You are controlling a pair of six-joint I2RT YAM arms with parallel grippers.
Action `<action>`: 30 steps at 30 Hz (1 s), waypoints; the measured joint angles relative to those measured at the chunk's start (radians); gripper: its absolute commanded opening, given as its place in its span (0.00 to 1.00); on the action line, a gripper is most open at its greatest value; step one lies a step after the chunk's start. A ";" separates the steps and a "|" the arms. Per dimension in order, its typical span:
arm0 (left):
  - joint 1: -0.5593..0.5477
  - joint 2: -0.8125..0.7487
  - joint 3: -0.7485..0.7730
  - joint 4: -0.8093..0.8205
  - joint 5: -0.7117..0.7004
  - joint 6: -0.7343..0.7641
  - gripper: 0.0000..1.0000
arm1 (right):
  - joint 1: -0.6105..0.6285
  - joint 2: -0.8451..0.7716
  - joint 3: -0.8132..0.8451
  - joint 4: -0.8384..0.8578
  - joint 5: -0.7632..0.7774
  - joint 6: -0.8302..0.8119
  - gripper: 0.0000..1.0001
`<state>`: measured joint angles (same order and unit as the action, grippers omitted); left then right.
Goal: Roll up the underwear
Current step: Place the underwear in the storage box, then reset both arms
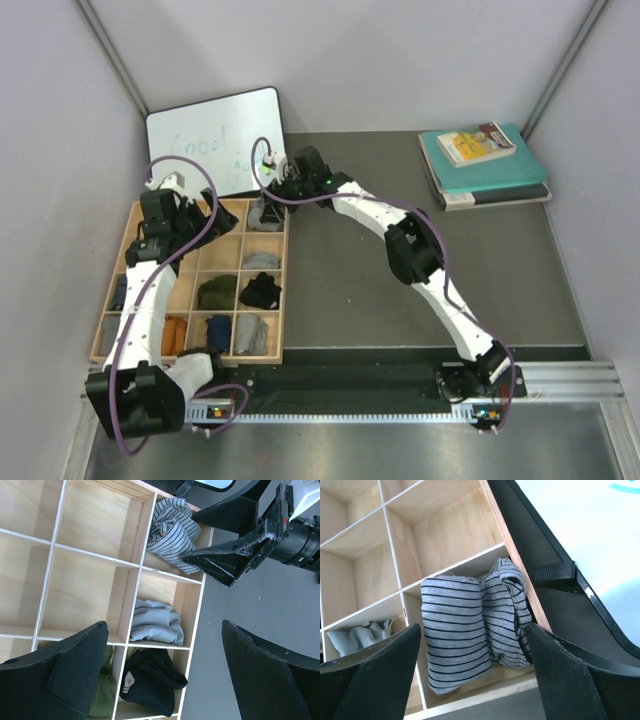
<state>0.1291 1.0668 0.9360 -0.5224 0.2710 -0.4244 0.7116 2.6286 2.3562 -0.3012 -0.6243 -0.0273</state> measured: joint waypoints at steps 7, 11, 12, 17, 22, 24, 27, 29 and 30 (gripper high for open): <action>0.000 0.000 -0.005 0.010 -0.002 0.001 0.99 | 0.002 -0.072 -0.112 0.048 0.006 0.013 0.99; 0.000 0.000 -0.022 0.035 -0.009 0.004 0.99 | 0.000 -0.162 -0.215 0.077 -0.003 0.025 0.99; 0.000 0.000 -0.025 0.041 -0.010 0.006 0.99 | 0.000 -0.194 -0.249 0.093 -0.003 0.032 0.99; 0.000 0.000 -0.033 0.068 -0.011 0.021 0.99 | -0.013 -0.378 -0.404 0.156 0.016 0.086 0.99; 0.000 -0.004 -0.035 0.078 -0.008 0.044 0.99 | -0.092 -0.561 -0.626 0.278 0.050 0.196 0.99; 0.000 -0.014 -0.038 0.081 -0.006 0.054 0.99 | -0.161 -0.632 -0.769 0.325 0.079 0.246 0.99; 0.000 -0.048 -0.048 0.089 0.000 0.064 0.99 | -0.281 -0.723 -1.004 0.356 0.146 0.305 0.99; 0.000 -0.075 -0.056 0.100 0.001 0.069 0.99 | -0.351 -0.781 -1.155 0.350 0.198 0.327 0.99; 0.000 -0.093 -0.063 0.108 0.000 0.072 0.99 | -0.379 -0.819 -1.227 0.333 0.228 0.332 0.99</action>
<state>0.1291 0.9741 0.8734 -0.4145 0.2714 -0.3523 0.3328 1.8091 1.1290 0.0322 -0.3965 0.3042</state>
